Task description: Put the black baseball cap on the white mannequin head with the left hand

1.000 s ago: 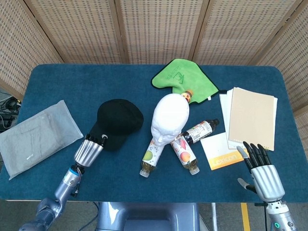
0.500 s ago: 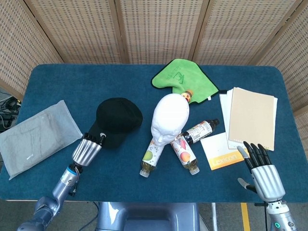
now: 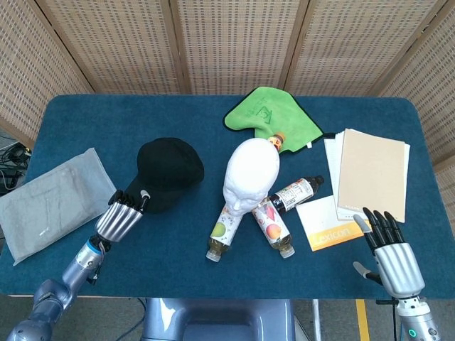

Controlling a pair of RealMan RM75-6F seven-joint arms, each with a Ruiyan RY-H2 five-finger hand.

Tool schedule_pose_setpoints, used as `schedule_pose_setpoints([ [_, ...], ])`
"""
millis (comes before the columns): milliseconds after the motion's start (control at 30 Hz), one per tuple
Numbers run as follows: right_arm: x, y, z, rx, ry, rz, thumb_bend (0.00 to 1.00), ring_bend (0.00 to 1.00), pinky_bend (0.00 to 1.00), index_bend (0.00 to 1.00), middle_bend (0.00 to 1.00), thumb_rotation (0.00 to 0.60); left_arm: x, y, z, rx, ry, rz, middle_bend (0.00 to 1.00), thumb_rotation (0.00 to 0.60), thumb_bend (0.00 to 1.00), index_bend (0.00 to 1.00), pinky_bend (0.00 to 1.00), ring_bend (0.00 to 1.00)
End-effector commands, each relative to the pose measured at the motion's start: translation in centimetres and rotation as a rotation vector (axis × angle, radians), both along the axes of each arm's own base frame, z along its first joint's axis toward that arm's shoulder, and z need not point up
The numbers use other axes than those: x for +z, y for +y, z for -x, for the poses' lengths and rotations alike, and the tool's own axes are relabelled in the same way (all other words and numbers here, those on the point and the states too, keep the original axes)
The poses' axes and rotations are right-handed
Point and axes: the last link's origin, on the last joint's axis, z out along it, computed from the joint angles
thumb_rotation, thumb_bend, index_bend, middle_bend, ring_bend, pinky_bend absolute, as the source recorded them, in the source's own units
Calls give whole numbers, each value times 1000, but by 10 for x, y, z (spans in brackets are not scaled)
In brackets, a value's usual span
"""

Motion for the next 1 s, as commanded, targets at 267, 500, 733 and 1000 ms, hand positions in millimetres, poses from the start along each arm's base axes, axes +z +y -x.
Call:
schedule_pose_setpoints([
  [267, 2, 0, 0, 1, -5, 5, 39, 0, 0, 81, 0, 600, 26, 8, -4, -86, 36, -52, 936, 600, 716, 845, 793, 879],
  [500, 3, 0, -1, 3, -11, 6, 39, 0, 0, 81, 0, 600, 47, 16, -13, -144, 26, -103, 936, 600, 716, 846, 793, 880],
  [733, 5, 0, -1, 3, -17, 10, 39, 0, 0, 81, 0, 600, 67, 26, -27, -175, -28, -159, 936, 600, 715, 846, 793, 879],
  [1000, 6, 0, 0, 1, -25, 9, 39, 0, 0, 81, 0, 600, 94, 40, -60, -238, -84, -215, 936, 600, 716, 846, 792, 879],
])
